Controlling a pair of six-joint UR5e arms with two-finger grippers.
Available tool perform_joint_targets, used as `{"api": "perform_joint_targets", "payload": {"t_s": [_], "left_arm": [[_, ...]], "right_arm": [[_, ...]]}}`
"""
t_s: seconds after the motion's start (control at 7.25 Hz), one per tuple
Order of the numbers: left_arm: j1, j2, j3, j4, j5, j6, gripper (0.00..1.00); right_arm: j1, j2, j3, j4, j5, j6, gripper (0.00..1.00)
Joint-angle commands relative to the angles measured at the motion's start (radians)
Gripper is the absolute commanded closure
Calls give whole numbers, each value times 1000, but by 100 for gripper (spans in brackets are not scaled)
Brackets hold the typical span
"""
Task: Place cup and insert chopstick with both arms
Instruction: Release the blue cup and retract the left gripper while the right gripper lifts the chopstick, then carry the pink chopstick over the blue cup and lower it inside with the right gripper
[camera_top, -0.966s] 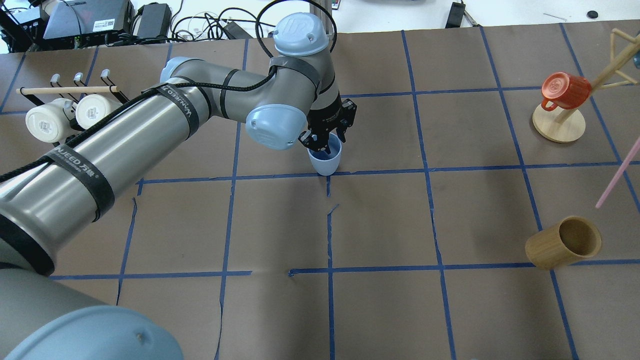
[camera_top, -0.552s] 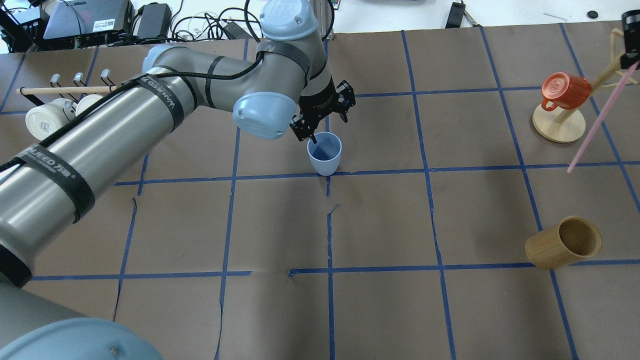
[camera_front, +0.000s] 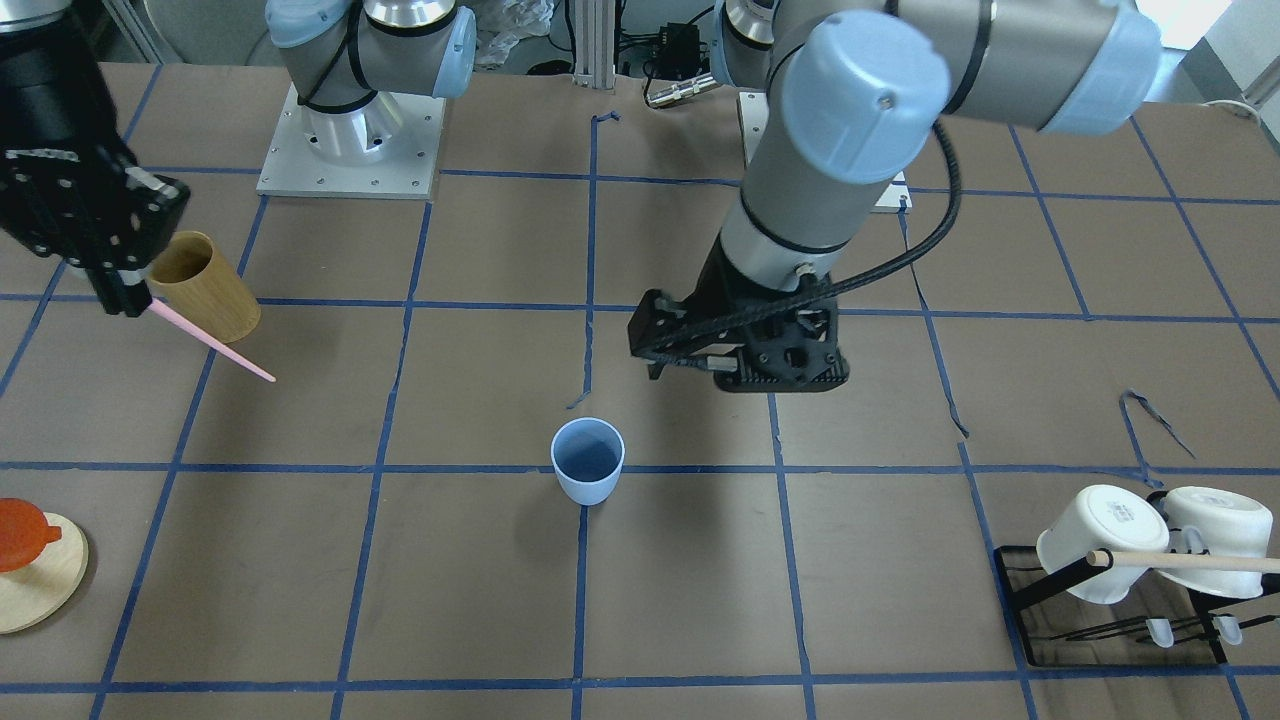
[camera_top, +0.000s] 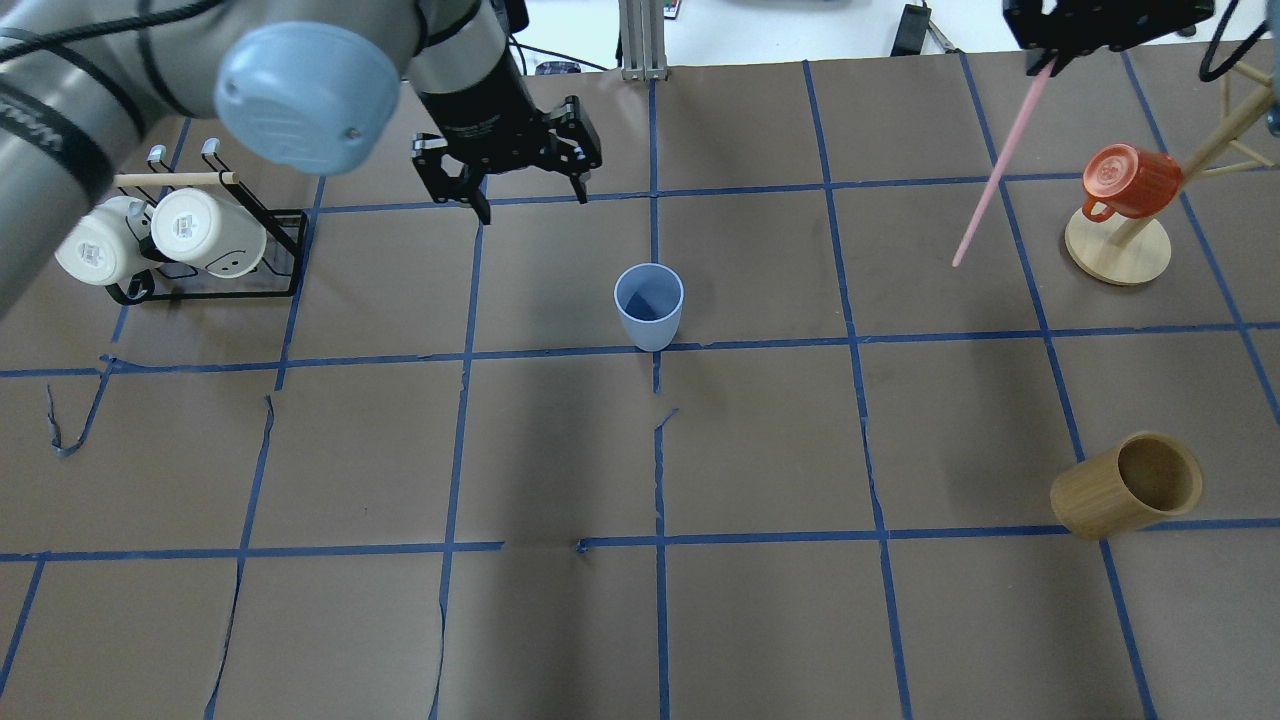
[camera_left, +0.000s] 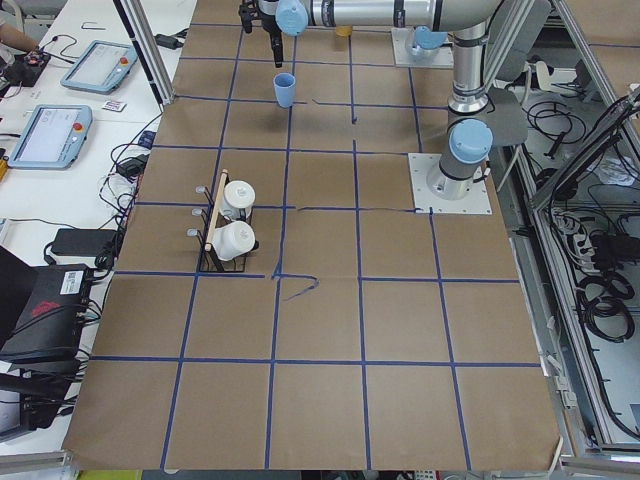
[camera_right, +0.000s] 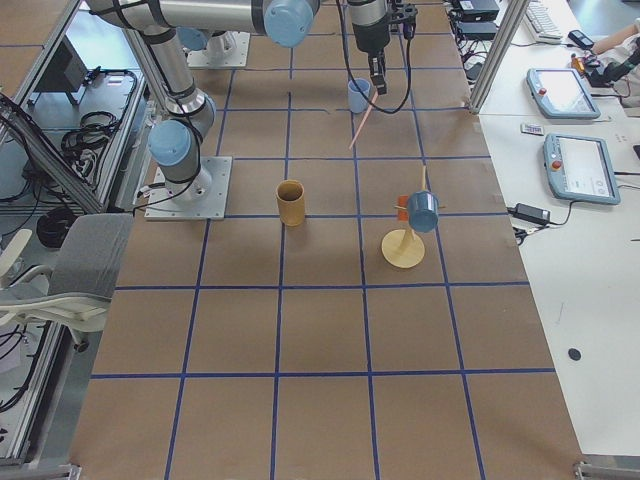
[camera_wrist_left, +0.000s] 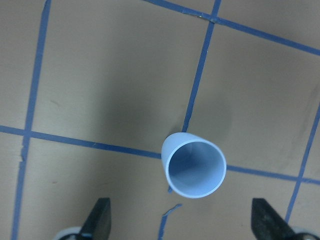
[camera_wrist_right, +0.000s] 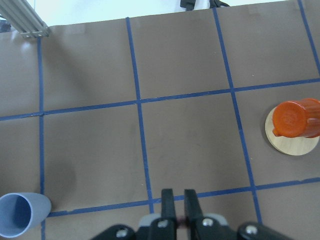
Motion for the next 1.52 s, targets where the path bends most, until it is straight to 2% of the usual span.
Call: {"api": "perform_joint_targets", "payload": {"t_s": [0.0, 0.14, 0.28, 0.41, 0.55, 0.69, 1.1, 1.38], "left_arm": [[88, 133, -11, -168, 18, 162, 0], [119, 178, -14, -218, 62, 160, 0], [131, 205, -55, -220, 147, 168, 0], [133, 241, -130, -190, 163, 192, 0], [130, 264, -181, -91, 173, 189, 0], [128, 285, -201, -73, 174, 188, 0], [127, 292, -196, -49, 162, 144, 0], [134, 295, -201, -36, 162, 128, 0]], "right_arm": [[145, 2, 1, -80, -27, 110, 100], [202, 13, -1, -105, -28, 141, 100], [248, 27, 1, -148, -34, 187, 100], [297, 47, 1, -210, -77, 212, 100], [349, 73, 1, -263, -117, 220, 100], [389, 97, 1, -316, -166, 221, 100], [453, 125, 4, -379, -166, 318, 100], [463, 125, 5, -378, -169, 351, 100]]}}
